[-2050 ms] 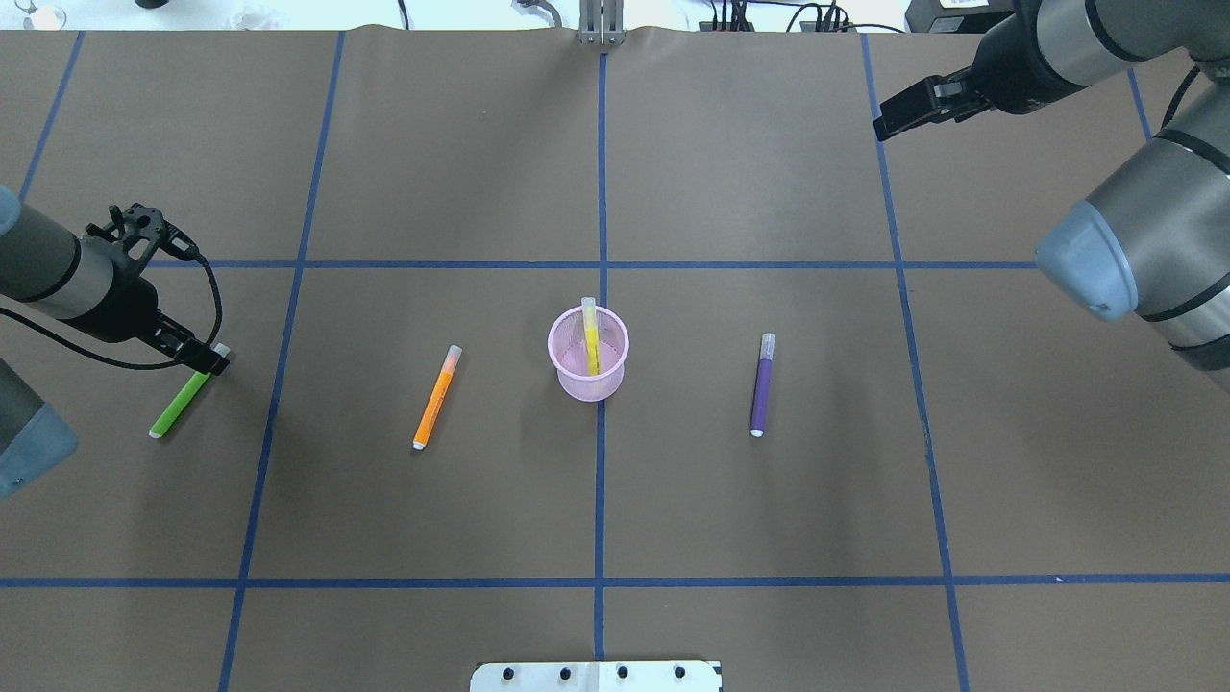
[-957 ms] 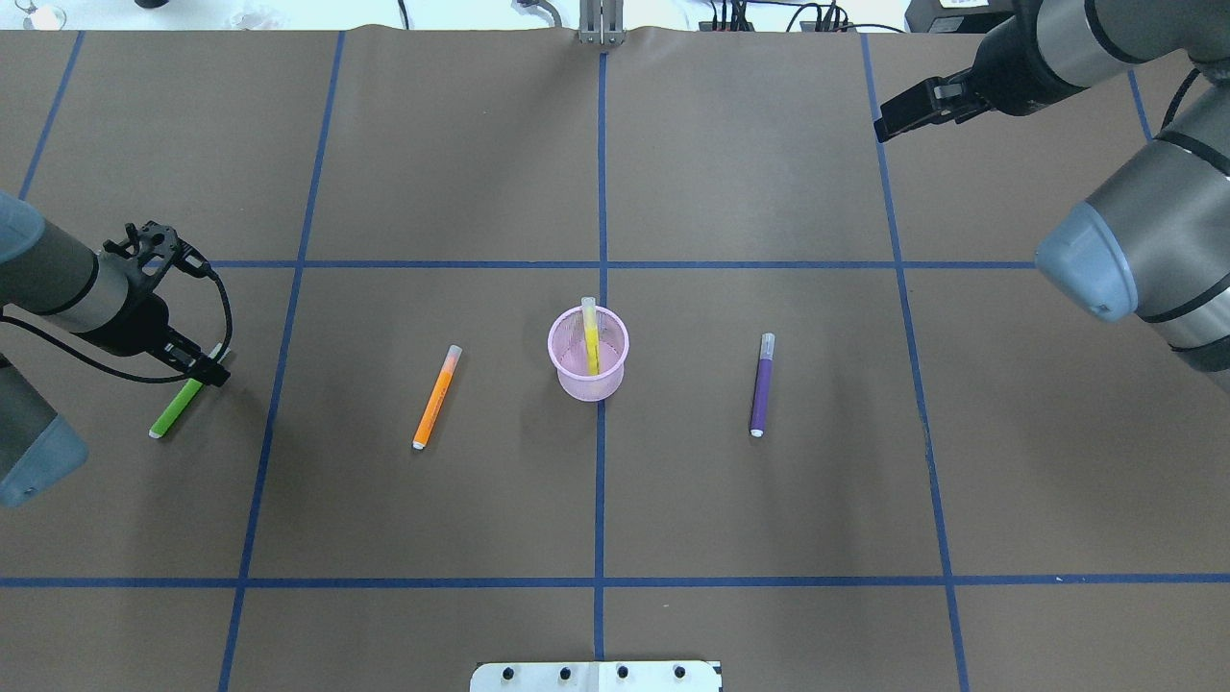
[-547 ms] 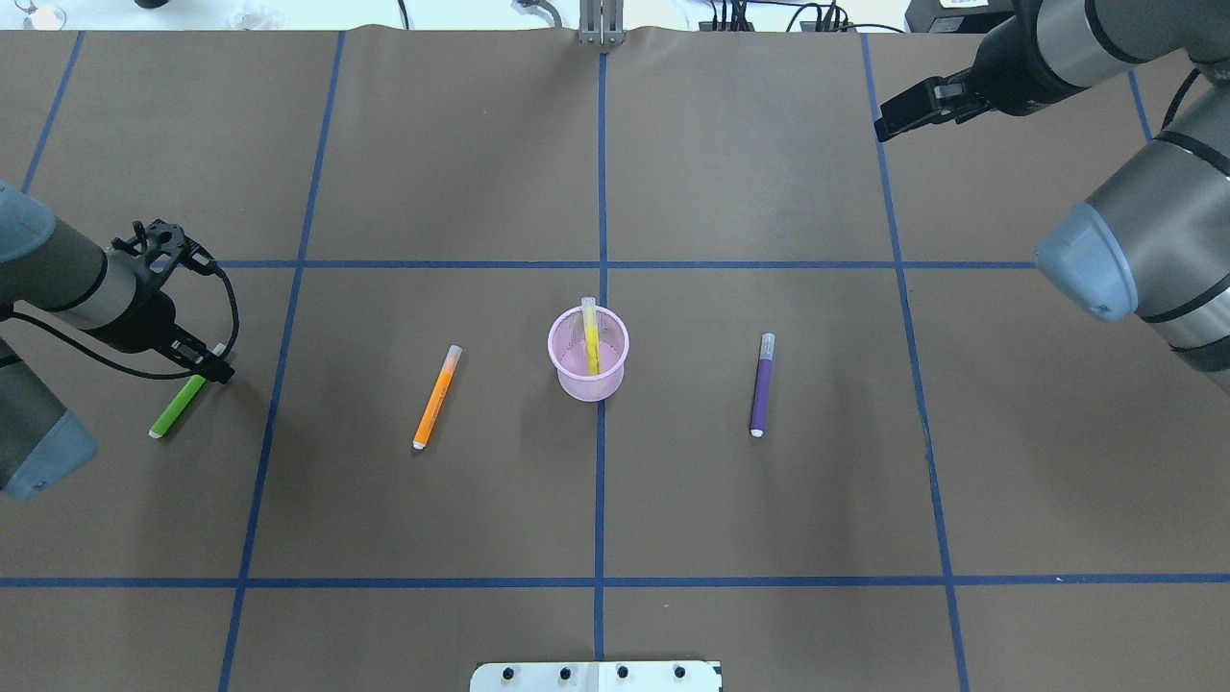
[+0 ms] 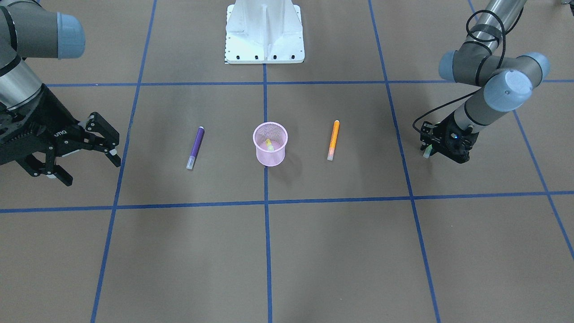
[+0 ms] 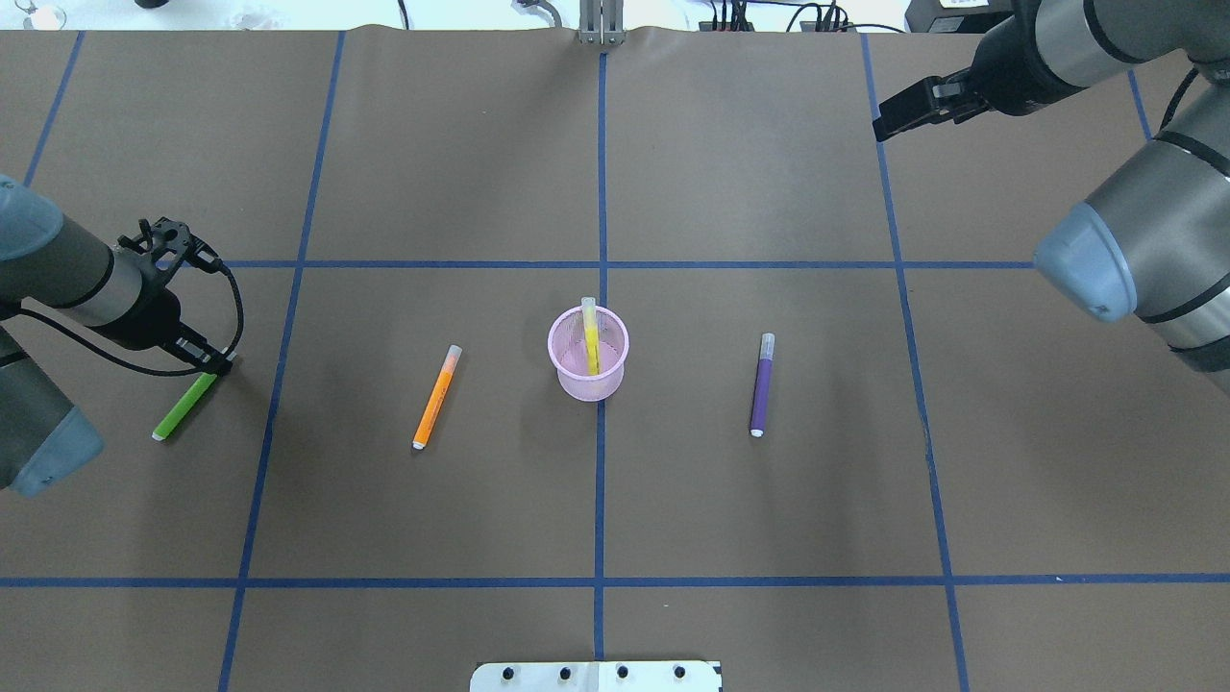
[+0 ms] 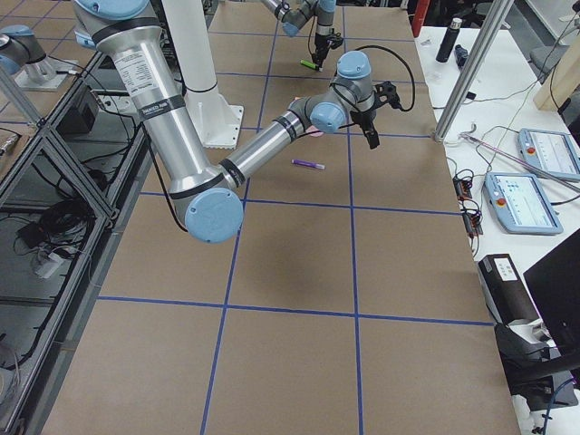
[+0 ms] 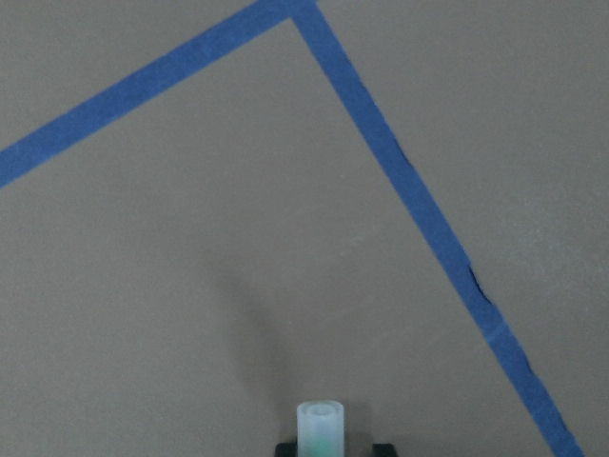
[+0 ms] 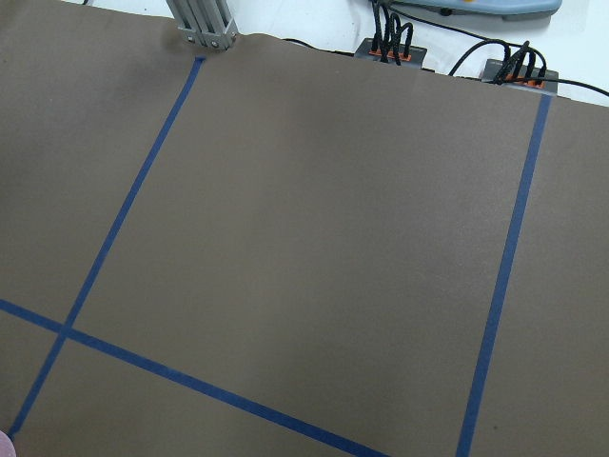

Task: Collect pens into pen holder
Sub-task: 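Lower the left gripper onto the green marker and grasp it, then lift the green marker upright and carry it over the pink cup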

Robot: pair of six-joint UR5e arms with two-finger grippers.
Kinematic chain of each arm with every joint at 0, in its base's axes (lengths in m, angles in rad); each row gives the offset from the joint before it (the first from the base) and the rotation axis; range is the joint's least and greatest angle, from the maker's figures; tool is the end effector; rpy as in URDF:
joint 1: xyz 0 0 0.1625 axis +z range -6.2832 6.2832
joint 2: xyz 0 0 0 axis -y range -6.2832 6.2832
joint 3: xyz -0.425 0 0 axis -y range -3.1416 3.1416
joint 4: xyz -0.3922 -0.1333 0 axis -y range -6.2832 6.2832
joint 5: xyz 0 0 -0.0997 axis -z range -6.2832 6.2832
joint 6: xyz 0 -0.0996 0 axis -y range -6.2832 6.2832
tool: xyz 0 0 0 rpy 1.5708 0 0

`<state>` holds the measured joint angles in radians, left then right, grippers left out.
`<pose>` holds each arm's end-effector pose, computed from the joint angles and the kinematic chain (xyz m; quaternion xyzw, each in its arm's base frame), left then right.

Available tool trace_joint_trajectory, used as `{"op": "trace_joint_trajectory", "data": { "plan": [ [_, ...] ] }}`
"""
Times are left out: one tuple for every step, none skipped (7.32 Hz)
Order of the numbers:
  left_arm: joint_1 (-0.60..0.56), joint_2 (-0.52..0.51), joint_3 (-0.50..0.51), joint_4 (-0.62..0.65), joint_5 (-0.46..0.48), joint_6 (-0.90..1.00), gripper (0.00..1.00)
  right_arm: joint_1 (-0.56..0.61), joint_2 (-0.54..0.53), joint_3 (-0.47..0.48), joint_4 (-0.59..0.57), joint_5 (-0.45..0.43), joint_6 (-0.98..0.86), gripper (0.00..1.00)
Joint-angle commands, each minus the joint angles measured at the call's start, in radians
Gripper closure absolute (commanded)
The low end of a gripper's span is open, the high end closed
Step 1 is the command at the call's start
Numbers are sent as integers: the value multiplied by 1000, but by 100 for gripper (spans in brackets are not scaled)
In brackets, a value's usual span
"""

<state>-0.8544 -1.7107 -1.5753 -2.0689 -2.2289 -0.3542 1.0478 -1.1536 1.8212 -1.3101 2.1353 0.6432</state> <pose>0.3226 -0.4807 0.5303 0.1006 0.4161 0.2621 0.8649 -0.2340 -0.5661 0.2788 0.2218 -0.4446 -0.0729 0.8648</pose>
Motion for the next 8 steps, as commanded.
{"op": "trace_joint_trajectory", "data": {
  "plan": [
    [-2,0,-12,-3,0,3,100,0,0,1,0,0,1,0],
    [-3,0,-37,-19,-1,0,100,0,0,1,0,0,1,0],
    [-9,0,-113,-22,-5,-9,100,0,0,1,0,0,1,0],
    [-20,-3,-202,-28,-5,-28,100,0,0,1,0,0,1,0],
    [-24,-15,-265,-86,-2,-32,100,0,0,1,0,-5,1,0],
    [-28,-36,-273,-223,-2,-107,100,0,0,1,0,-6,0,0],
    [-25,-73,-267,-390,0,-243,100,0,0,1,0,-8,1,0],
    [-20,-95,-272,-513,33,-349,100,0,0,1,0,-8,1,0]
  ]
}}
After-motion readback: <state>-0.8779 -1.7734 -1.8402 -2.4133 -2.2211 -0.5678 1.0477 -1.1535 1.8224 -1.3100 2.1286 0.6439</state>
